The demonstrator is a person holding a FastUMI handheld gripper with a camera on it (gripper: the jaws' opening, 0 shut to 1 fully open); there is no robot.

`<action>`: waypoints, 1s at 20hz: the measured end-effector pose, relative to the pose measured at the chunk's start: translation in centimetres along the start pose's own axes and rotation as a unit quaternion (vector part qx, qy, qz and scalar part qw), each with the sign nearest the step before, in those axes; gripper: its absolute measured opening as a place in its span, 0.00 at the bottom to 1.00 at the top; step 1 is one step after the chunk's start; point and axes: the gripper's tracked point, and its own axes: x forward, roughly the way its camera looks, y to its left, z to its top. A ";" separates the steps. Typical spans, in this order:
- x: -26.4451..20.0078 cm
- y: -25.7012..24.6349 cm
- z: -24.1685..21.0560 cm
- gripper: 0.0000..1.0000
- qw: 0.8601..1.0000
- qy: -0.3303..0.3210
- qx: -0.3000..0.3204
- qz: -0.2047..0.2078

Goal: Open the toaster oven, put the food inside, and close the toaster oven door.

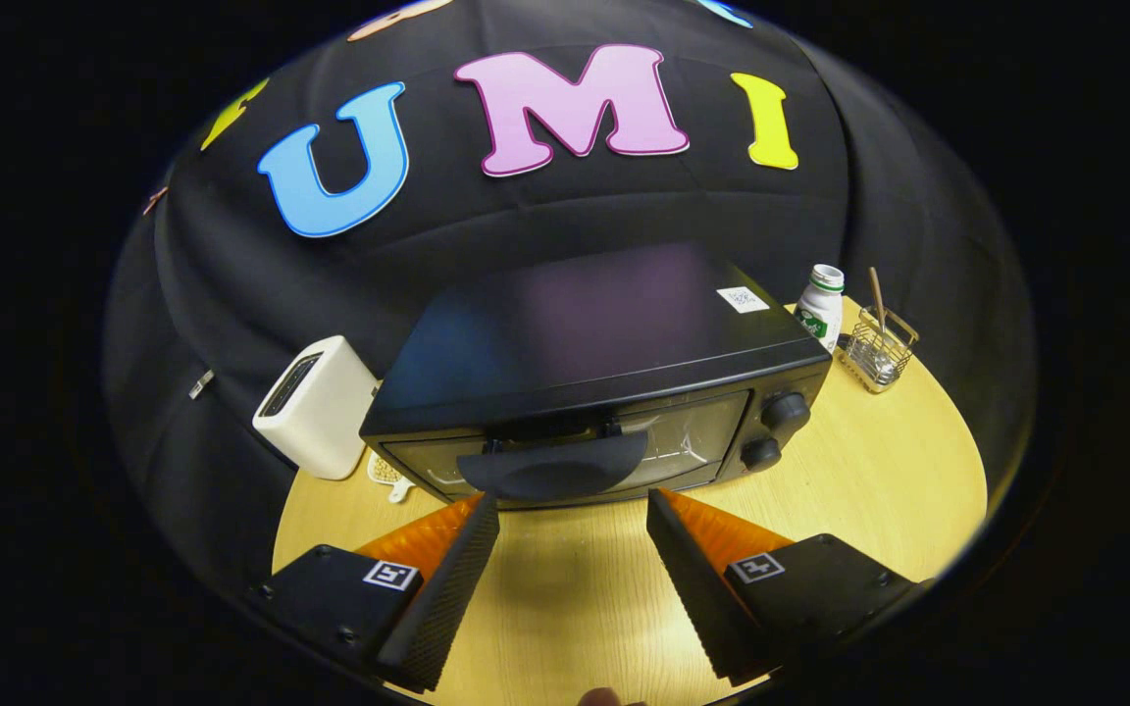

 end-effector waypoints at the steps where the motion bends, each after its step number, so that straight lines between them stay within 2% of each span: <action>1: -0.4 -0.2 0.4 0.99 1.000 -0.008 -0.007 0.000; 8: -6.2 -2.0 5.5 0.99 0.994 -0.103 -0.040 0.005; 14: -14.7 -5.1 11.7 0.98 0.975 -0.208 -0.076 0.017; 20: -22.6 -9.5 15.0 0.98 0.962 -0.256 -0.089 0.025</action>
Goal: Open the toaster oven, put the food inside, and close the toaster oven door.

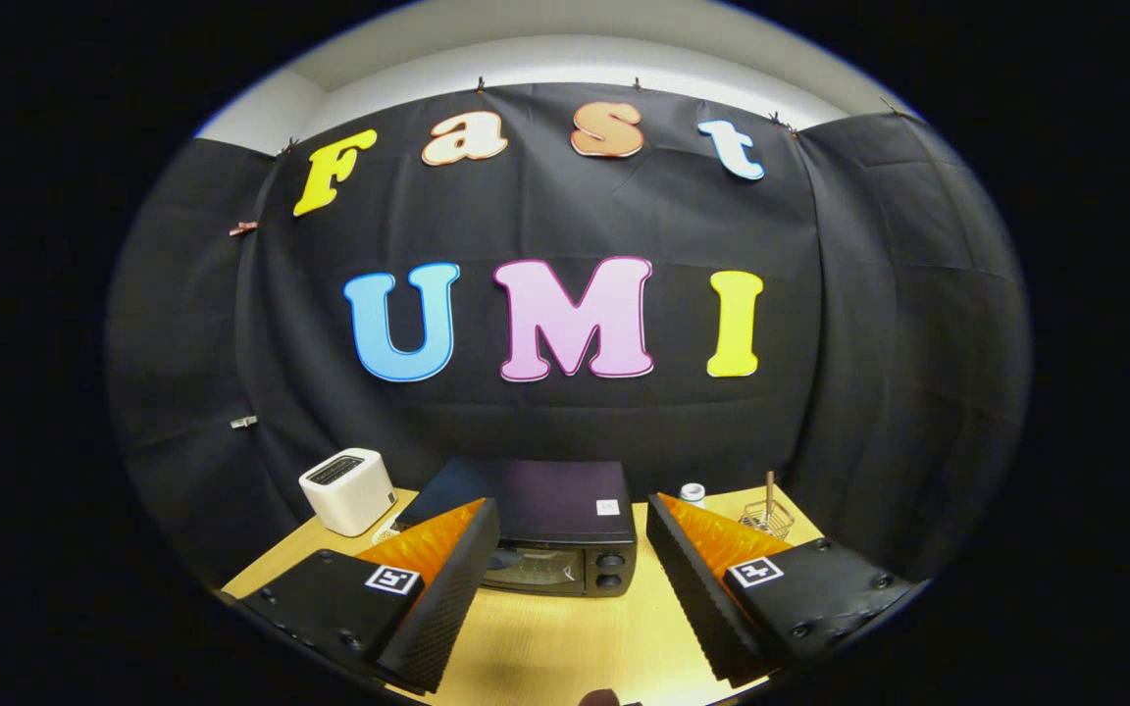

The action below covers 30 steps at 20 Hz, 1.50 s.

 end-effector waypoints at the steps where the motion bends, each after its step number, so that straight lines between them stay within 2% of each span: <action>1: -0.9 -1.1 0.6 0.98 1.000 -0.006 -0.003 -0.004; 5: -3.7 -4.9 3.8 0.98 0.999 -0.043 0.000 -0.012; 9: -6.3 -9.1 5.8 0.98 0.996 -0.068 0.036 -0.035; 14: -7.5 -13.6 6.8 0.97 0.993 -0.101 0.018 -0.059; 19: -8.2 -13.9 7.4 0.97 0.992 -0.118 -0.025 -0.049; 24: -8.3 -13.9 6.9 0.97 0.994 -0.101 -0.013 -0.042; 30: -8.1 -15.2 6.7 0.97 0.993 -0.102 -0.015 -0.052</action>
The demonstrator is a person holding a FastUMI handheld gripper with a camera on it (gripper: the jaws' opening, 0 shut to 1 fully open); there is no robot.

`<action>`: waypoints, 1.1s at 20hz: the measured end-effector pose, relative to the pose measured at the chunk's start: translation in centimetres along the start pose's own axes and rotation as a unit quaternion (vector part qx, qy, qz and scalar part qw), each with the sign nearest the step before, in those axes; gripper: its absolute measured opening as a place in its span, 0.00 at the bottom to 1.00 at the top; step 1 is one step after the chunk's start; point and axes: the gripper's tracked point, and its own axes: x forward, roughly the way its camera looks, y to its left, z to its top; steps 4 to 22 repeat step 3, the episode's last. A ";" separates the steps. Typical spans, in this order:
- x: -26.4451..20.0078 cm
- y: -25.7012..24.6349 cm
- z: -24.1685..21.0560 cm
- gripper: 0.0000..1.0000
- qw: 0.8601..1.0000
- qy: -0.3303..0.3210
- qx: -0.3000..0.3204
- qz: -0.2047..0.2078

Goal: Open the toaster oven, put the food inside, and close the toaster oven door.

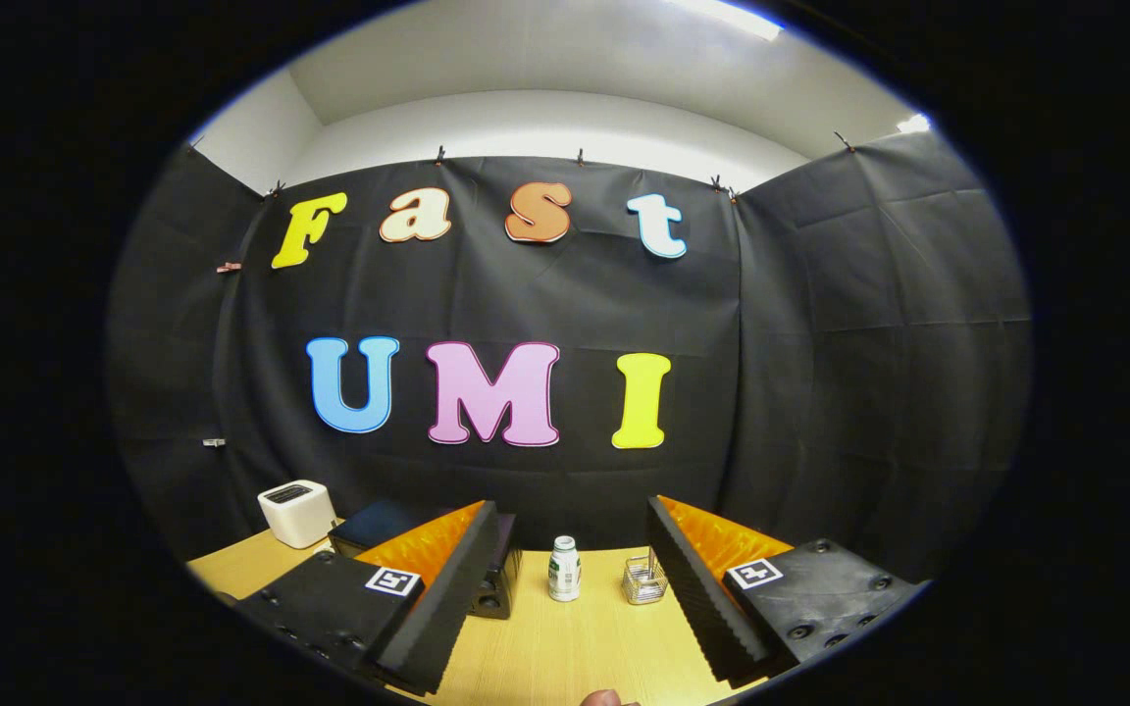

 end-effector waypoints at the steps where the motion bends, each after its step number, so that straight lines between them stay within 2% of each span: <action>1: 0.1 -0.1 0.0 0.97 1.000 -0.001 0.001 -0.002; 22: 0.0 -0.2 0.0 0.97 1.000 -0.003 0.001 -0.003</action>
